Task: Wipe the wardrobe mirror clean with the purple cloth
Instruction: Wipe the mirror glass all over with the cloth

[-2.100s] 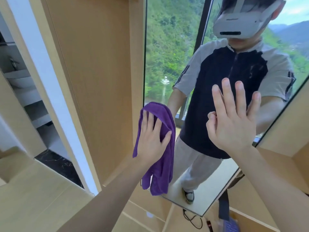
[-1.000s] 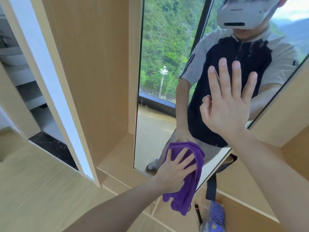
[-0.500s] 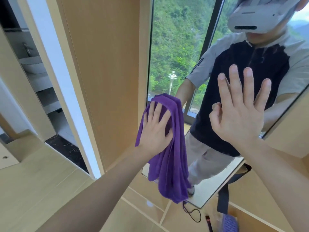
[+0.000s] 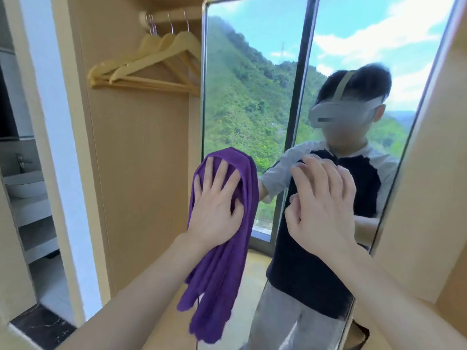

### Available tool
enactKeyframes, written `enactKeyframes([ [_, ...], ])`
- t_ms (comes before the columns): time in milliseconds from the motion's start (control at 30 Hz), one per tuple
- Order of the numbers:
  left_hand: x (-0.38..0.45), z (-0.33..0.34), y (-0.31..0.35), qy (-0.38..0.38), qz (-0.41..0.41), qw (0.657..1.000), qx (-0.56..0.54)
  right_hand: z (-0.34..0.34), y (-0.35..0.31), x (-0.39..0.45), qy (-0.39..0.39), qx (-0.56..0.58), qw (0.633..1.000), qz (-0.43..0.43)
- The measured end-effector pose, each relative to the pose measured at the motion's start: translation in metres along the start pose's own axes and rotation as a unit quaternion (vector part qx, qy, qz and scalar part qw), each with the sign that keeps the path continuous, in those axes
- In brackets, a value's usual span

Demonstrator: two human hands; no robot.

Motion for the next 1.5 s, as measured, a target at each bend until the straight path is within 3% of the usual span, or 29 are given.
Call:
enactKeyframes([
  [233,0.069,-0.037,0.015,0.031,0.032,0.999,0.004,-0.034,0.024,0.117,0.020,-0.055,0.998,0.030],
  [567,0.223,-0.130,0.040,0.153,0.060,0.986,-0.024,-0.066,0.042,0.250,0.052,-0.118,0.988,0.081],
  [667,0.260,-0.152,0.065,0.151,0.125,0.981,0.009,-0.066,0.042,0.254,0.068,-0.102,0.986,0.116],
  [800,0.281,-0.156,0.101,0.099,0.214,0.972,0.017,-0.068,0.045,0.253,0.096,-0.058,0.990,0.089],
  [967,0.279,-0.146,0.100,0.195,0.258,0.946,0.037,-0.069,0.056,0.248,0.083,-0.063,0.993,0.054],
  [1333,0.292,-0.160,0.024,0.213,0.274,0.935,0.078,-0.082,0.059,0.244,0.048,-0.068,0.996,0.034],
  [1500,0.289,-0.155,0.049,0.197,0.240,0.948,0.074,-0.077,0.044,0.248,0.044,-0.099,0.991,0.080],
])
Point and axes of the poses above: each hand's wrist, its own x-axis towards the middle knuckle, its own z-axis out of the palm, y = z × x, the point moved 1 cm from there along x, towards the middle knuckle, and after that the axes turned 2 degrees about x, right-handed, at the moved point
